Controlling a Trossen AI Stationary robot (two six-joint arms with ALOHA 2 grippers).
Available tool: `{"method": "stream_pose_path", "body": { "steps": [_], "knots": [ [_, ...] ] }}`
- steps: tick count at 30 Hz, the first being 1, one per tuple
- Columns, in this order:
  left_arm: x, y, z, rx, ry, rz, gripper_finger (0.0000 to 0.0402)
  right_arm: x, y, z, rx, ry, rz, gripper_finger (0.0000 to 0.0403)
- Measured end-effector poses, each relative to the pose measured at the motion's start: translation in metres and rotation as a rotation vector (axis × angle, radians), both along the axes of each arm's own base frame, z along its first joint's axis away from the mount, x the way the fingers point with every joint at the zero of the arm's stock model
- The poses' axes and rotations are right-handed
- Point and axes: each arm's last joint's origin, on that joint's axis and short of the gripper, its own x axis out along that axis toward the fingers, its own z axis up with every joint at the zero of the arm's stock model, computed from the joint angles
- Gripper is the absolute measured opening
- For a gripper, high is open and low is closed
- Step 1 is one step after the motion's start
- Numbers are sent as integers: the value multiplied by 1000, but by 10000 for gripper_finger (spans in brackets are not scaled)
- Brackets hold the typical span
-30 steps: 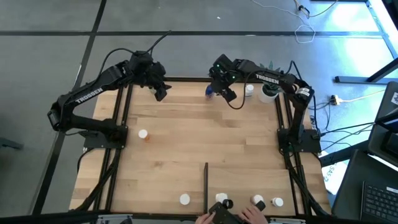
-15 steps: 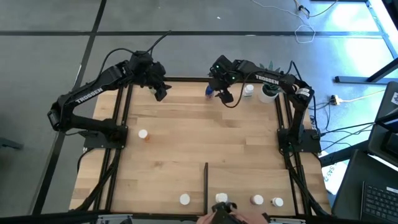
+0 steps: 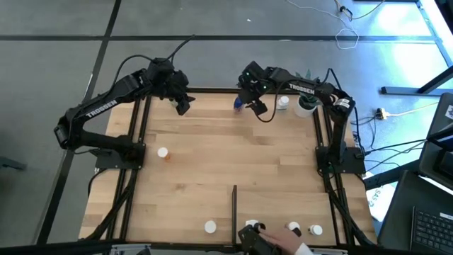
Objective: Pick and place medicine bottles onto shelf by color
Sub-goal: Put the blue pill bottle onto the shelf
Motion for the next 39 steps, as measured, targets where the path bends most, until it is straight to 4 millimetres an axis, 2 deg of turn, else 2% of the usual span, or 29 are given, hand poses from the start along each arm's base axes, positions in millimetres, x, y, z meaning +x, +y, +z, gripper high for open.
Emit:
{"method": "stream_pose_path", "body": {
  "steps": [8,24,29,39],
  "knots": [
    [0,0,0,0,0,0,198,3,-7,-4,-50,-19,32,282],
    [0,0,0,0,0,0,198,3,-8,-4,-77,-25,62,282],
    [0,0,0,0,0,0,198,1,-7,-12,-58,-9,62,282],
    [0,0,0,0,0,0,198,5,-10,-11,-110,-66,80,282]
  ]
}}
